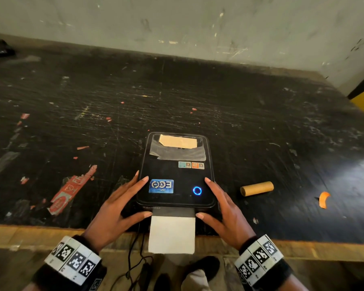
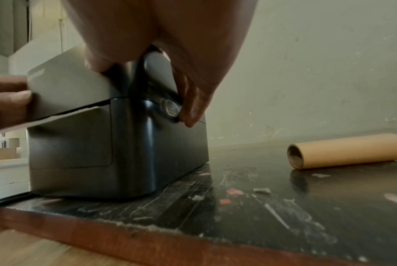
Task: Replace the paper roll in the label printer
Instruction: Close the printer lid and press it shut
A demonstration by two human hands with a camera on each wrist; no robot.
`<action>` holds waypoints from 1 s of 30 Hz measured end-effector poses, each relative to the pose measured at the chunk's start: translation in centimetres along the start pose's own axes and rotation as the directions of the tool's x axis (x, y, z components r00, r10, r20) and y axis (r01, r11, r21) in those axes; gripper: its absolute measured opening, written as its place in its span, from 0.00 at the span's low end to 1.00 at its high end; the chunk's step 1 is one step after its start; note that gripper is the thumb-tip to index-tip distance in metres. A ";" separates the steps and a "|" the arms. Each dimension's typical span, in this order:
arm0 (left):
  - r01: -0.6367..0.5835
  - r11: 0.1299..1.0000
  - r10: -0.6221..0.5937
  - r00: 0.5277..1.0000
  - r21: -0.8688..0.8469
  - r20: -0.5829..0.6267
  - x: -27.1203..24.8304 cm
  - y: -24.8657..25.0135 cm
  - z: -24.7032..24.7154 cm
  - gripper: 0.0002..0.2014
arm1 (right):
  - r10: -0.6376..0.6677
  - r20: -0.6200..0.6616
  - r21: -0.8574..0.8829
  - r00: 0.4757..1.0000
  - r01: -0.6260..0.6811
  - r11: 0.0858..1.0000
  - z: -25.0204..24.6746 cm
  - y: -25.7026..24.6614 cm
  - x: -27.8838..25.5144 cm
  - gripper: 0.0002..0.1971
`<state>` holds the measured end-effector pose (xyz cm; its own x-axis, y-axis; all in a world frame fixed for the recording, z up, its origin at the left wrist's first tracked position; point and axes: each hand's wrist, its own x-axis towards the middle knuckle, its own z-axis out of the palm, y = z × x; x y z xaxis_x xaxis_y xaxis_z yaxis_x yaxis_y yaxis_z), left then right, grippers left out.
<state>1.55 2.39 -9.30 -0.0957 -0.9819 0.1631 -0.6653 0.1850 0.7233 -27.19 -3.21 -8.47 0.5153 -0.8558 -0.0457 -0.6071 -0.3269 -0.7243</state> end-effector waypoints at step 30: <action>-0.022 0.998 0.021 1.000 -0.063 -0.003 0.0 -0.5 0.1 0.38 | 0.008 -0.024 0.026 1.000 -0.007 1.000 0.3 0.6 0.1 0.39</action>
<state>1.79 2.29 -9.71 -0.1074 -0.9776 0.1808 -0.6147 0.2083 0.7608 -27.33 -3.35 -9.09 0.4960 -0.8677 -0.0347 -0.5950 -0.3105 -0.7413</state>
